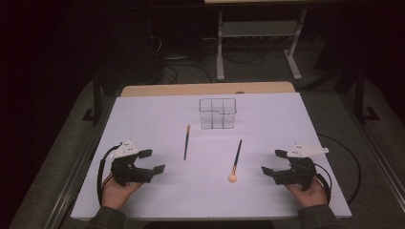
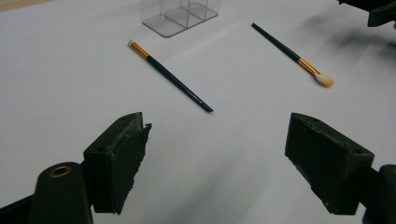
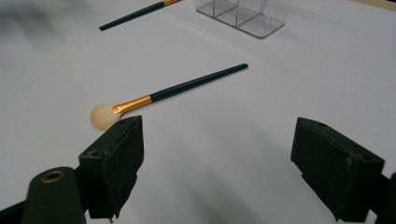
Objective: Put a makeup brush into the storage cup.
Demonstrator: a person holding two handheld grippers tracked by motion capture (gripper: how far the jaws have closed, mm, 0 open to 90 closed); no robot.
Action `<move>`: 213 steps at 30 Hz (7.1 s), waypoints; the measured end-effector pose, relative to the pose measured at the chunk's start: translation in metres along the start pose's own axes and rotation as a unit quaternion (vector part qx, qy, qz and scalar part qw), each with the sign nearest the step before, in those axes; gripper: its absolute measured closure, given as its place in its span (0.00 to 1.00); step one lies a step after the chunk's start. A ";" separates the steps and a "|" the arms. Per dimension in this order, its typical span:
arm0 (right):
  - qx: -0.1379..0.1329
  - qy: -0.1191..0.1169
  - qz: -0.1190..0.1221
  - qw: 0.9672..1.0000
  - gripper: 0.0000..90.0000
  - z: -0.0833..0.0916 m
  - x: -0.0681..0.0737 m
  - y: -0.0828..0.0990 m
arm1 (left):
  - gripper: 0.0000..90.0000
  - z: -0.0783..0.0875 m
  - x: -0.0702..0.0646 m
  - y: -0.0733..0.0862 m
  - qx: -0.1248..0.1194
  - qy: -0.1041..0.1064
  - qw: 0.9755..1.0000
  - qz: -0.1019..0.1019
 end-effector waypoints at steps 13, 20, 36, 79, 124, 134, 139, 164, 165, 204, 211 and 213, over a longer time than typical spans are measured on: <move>-0.008 0.002 -0.002 1.000 0.18 0.004 -0.003 0.000 | 0.21 -0.027 0.003 -0.019 0.007 0.003 1.000 0.011; -0.011 0.000 -0.004 1.000 0.18 0.004 -0.003 -0.002 | 0.22 -0.039 -0.003 -0.024 0.023 0.009 1.000 0.004; -0.009 0.002 0.005 1.000 0.18 0.003 -0.002 -0.004 | 0.23 -0.067 -0.008 -0.056 0.052 -0.002 0.998 -0.018; -0.009 -0.005 0.010 1.000 0.18 0.006 0.001 -0.006 | 0.50 -0.147 0.015 -0.063 0.173 -0.062 0.982 0.034; -0.003 -0.008 0.015 1.000 0.18 0.005 0.003 -0.005 | 0.91 -0.162 0.016 -0.039 0.232 -0.125 0.964 -0.023; -0.001 -0.008 0.016 1.000 0.18 0.005 0.003 -0.005 | 0.92 -0.162 0.013 -0.040 0.233 -0.137 0.962 -0.031; -0.001 -0.008 0.016 1.000 0.18 0.004 0.003 -0.005 | 0.93 -0.160 0.017 -0.039 0.236 -0.140 0.961 -0.033; 0.003 -0.013 0.011 1.000 0.17 0.001 0.009 -0.006 | 0.93 -0.116 0.022 -0.049 0.211 -0.114 0.970 -0.043; 0.003 -0.013 0.014 1.000 0.17 0.001 0.009 -0.006 | 0.93 -0.113 0.022 -0.050 0.209 -0.112 0.971 -0.044; 0.038 -0.016 0.048 0.998 0.18 -0.011 0.024 -0.016 | 0.93 -0.053 -0.007 -0.048 0.126 -0.023 0.990 -0.053; 0.044 -0.029 0.054 0.997 0.18 -0.011 0.026 -0.023 | 0.93 -0.042 -0.008 -0.052 0.113 -0.018 0.992 -0.060; 0.046 -0.033 0.055 0.997 0.18 -0.012 0.027 -0.026 | 0.93 -0.040 -0.009 -0.055 0.110 -0.016 0.992 -0.063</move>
Point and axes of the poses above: each handheld gripper's, and its own axes: z roughly backward along the jaws, y roughly out of its underside, x roughly to its left, the point moved 9 cm from there along -z, roughly forward along the jaws, and after that the axes turned 10 degrees about -y, right-handed, at the moved point
